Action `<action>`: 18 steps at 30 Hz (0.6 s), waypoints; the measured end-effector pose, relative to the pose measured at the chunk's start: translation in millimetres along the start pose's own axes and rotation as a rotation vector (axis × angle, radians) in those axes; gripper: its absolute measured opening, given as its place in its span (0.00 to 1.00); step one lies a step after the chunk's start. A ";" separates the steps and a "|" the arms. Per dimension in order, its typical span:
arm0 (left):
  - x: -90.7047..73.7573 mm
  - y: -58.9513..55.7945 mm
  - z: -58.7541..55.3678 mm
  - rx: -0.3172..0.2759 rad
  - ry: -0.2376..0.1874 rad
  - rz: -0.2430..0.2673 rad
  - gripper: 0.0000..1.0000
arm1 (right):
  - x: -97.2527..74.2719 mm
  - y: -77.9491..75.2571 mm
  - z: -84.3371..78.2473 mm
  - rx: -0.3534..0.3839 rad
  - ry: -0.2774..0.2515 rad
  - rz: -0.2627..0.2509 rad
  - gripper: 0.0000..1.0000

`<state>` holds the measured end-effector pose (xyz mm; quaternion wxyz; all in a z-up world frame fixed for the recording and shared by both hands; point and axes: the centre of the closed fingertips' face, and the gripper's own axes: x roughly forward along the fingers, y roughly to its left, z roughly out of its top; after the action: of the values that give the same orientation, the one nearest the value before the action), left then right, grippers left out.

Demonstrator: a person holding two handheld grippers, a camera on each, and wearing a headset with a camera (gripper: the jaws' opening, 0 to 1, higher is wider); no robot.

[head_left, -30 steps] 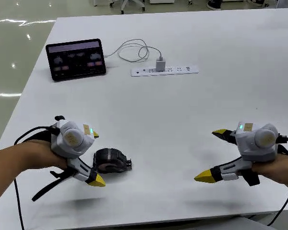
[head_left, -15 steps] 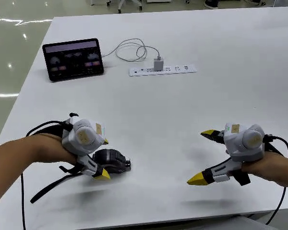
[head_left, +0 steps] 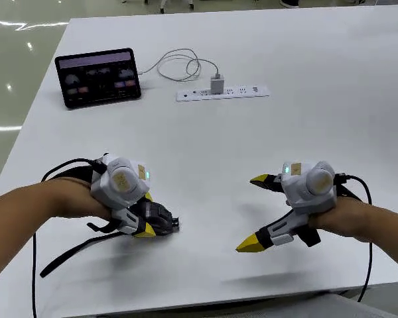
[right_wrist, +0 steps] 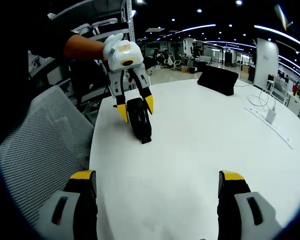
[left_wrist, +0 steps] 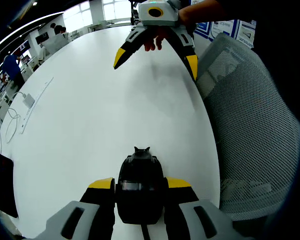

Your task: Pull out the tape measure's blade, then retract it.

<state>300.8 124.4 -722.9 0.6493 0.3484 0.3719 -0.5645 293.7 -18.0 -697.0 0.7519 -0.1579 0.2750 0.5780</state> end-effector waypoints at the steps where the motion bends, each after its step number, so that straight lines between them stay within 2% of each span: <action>1: -0.5 -0.5 0.5 -0.002 0.000 -0.006 0.33 | 3.1 1.4 3.8 -0.004 -0.004 0.006 0.97; 6: -0.3 -0.9 1.0 0.007 0.000 -0.009 0.33 | 18.1 7.4 12.1 -0.017 -0.009 0.030 0.96; 9: -0.8 -2.2 1.5 0.027 -0.008 -0.018 0.33 | 30.4 9.7 14.4 -0.028 0.005 0.045 0.94; 14: -1.5 -1.7 1.6 0.009 -0.013 -0.017 0.32 | 49.9 12.8 19.7 -0.052 0.014 0.065 0.90; 18: -1.8 -1.9 0.7 0.009 -0.012 -0.012 0.32 | 63.6 13.0 21.0 -0.076 0.022 0.065 0.81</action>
<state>298.7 124.3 -721.0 0.6465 0.3455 0.3677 -0.5723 297.6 47.1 -717.0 0.7231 -0.1839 0.2660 0.6104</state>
